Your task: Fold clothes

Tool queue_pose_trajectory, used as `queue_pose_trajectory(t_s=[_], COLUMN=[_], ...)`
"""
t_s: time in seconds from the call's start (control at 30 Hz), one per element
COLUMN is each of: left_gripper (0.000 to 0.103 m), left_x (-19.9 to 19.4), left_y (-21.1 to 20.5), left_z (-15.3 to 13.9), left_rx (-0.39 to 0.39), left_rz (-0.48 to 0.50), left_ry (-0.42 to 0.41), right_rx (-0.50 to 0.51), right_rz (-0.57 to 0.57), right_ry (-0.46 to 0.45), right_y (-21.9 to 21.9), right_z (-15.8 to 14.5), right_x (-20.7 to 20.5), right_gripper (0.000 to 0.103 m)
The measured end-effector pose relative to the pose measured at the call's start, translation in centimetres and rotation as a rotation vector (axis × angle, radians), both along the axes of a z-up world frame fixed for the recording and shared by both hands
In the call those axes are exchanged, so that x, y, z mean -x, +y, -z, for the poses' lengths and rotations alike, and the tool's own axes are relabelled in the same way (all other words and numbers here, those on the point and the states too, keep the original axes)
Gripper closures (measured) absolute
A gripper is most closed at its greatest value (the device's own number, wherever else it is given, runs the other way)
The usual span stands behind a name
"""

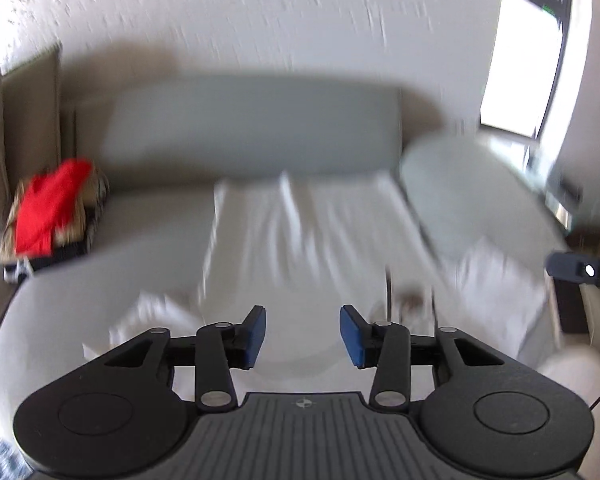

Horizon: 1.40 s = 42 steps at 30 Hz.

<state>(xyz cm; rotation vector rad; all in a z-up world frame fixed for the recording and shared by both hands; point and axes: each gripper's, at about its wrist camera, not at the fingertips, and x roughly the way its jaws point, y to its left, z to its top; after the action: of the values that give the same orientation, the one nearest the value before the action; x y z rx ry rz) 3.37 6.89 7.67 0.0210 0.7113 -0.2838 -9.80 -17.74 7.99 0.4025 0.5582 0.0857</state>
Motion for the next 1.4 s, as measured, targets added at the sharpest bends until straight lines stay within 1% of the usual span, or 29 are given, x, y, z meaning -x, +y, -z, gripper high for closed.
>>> queue_pose_trajectory(t_s=[0.07,0.13,0.2,0.3,0.33,0.37,0.4,0.43,0.47,0.5,0.53,0.6,0.67,0.8,0.83,0.87,0.9,1.03,1.07,1.13,1.17,1.23,1.27,1.33,1.4], left_gripper=[0.06,0.06,0.06,0.061,0.061,0.061,0.061,0.062,0.066,0.07,0.073,0.073,0.073,0.072,0.072,0.072,0.072,0.072,0.072,0.071,0.071,0.071,0.071,0.071,0.071], left_x=[-2.8,-7.5,-12.4,-18.8,-20.3,-21.8,-23.2,-24.6,-26.0,-27.3,-28.4,-30.4,-31.7,-33.0,-33.1,-33.1,-33.0,-32.5,-32.4,-32.0,-31.8,-31.4,-31.4,-31.5,-31.5], left_y=[1.2,2.2,2.6,2.4,1.9,1.5,1.2,0.9,0.7,0.4,0.3,0.0,-0.2,-0.3,-0.3,-0.4,-0.5,-1.0,-1.3,-1.8,-1.9,-2.0,-1.9,-1.7,-1.5], left_z=[-1.8,-2.0,-1.2,1.9,3.3,4.7,6.2,7.6,9.1,10.5,11.6,13.8,15.3,17.4,17.7,17.9,18.0,18.3,18.2,18.2,18.3,18.4,18.6,19.2,19.4], left_rx=[0.067,0.118,0.102,0.062,0.044,0.028,0.042,0.057,0.071,0.085,0.1,0.13,0.125,0.091,0.087,0.083,0.079,0.053,0.041,0.023,0.023,0.023,0.023,0.022,0.026], left_rz=[-0.021,-0.073,-0.127,-0.178,-0.187,-0.195,-0.192,-0.189,-0.187,-0.185,-0.194,-0.211,-0.211,-0.206,-0.205,-0.206,-0.207,-0.204,-0.197,-0.181,-0.172,-0.156,-0.154,-0.154,-0.158], left_ry=[-0.027,0.014,0.064,0.107,0.106,0.106,0.116,0.126,0.136,0.146,0.157,0.179,0.183,0.202,0.204,0.206,0.206,0.199,0.195,0.189,0.193,0.201,0.205,0.213,0.22], right_rx=[-0.017,-0.026,-0.028,0.004,0.019,0.04,0.053,0.059,0.064,0.066,0.042,-0.024,-0.097,-0.094,-0.093,-0.087,-0.028,0.207,0.266,0.332,0.359,0.309,0.262,0.198,0.16], right_rz=[0.036,0.073,0.111,0.14,0.158,0.167,0.173,0.183,0.192,0.202,0.21,0.236,0.267,0.231,0.222,0.212,0.18,0.051,-0.006,-0.087,-0.124,-0.125,-0.111,-0.038,0.064], right_ry=[0.022,0.055,0.098,0.163,0.188,0.207,0.226,0.239,0.252,0.264,0.262,0.277,0.293,0.259,0.25,0.24,0.216,0.123,0.134,0.169,0.185,0.177,0.165,0.096,0.047], right_y=[-1.4,-2.7,-4.0,-6.1,-6.9,-7.7,-8.7,-9.5,-10.3,-11.1,-11.9,-13.7,-15.2,-14.9,-14.8,-14.6,-13.3,-8.3,-6.8,-5.1,-4.3,-5.0,-5.6,-7.3,-9.4], right_z=[-0.8,-0.9,-0.4,2.3,3.7,5.1,6.9,8.4,9.9,11.3,12.6,15.1,17.6,20.0,20.6,21.2,21.1,20.6,20.9,21.4,21.7,21.0,20.5,19.7,19.2], right_x=[-2.9,-6.6,-10.8,-18.1,-20.5,-22.9,-25.6,-27.9,-30.3,-32.5,-34.3,-37.4,-40.3,-42.3,-42.8,-43.3,-43.1,-42.6,-42.6,-42.6,-42.5,-41.9,-41.5,-40.2,-40.0], right_gripper=[0.038,0.038,0.038,0.038,0.042,0.05,0.056,0.067,0.07,0.07,0.07,0.07,0.07,0.071,0.077,0.101,0.102,0.101,0.091,0.082,0.08,0.078,0.078,0.078,0.076])
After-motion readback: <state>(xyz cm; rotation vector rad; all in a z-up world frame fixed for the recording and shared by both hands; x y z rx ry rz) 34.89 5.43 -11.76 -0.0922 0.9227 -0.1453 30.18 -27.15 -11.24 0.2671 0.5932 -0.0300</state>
